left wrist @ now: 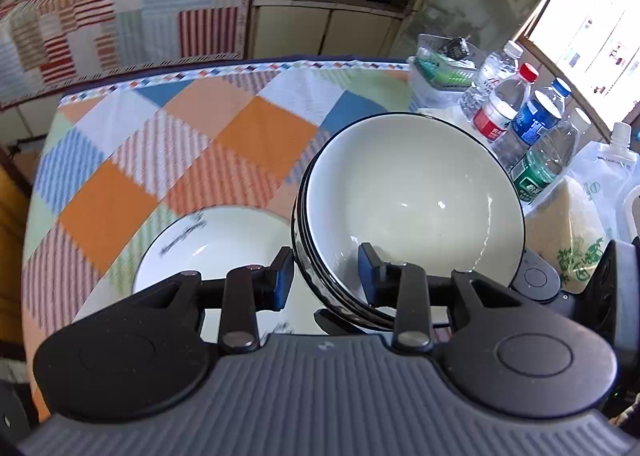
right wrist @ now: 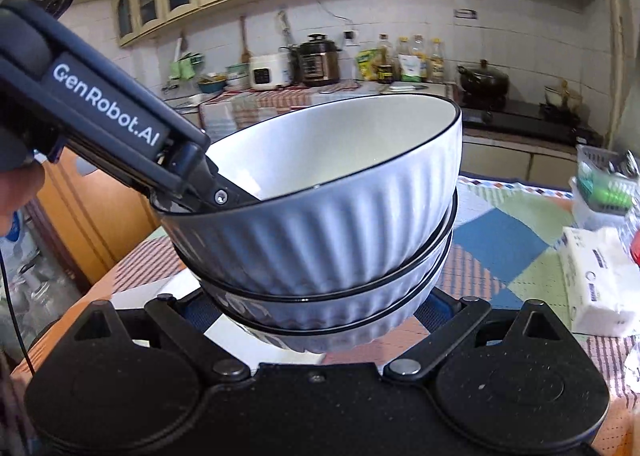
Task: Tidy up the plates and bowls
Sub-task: 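Lift the bowl stack and lower it onto the Morning Honey plate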
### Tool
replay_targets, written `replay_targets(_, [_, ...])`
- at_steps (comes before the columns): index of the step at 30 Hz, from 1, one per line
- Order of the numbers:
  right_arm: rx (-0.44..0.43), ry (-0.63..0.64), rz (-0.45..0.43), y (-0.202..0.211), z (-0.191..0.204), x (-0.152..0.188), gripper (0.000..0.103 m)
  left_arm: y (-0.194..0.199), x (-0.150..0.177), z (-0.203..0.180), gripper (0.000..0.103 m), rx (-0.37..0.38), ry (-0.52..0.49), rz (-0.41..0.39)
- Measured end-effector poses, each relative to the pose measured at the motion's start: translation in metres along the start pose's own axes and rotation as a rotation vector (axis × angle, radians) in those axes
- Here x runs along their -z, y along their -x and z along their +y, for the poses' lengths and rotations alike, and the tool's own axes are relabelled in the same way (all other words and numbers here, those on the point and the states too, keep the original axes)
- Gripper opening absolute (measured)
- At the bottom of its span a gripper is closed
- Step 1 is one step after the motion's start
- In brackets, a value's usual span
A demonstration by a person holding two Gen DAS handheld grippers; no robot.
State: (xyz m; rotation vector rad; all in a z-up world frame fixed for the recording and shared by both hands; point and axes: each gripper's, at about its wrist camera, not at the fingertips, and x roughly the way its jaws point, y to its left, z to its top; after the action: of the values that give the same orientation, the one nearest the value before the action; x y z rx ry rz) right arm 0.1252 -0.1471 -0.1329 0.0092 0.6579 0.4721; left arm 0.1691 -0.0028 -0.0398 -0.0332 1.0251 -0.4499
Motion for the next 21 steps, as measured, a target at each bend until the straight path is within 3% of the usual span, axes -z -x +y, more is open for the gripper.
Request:
replay_targets(11, [-0.076,0.042,0.011,0.0,0.047,0.003,0.099,0.03,0.034,0.031,0.033,-0.079,0.016,0.015])
replay_targets(21, [-0.119,0.083,0.072,-0.032,0.066,0.011,0.099,0.01,0.056,0.068,0.033,-0.102,0.057,0.013])
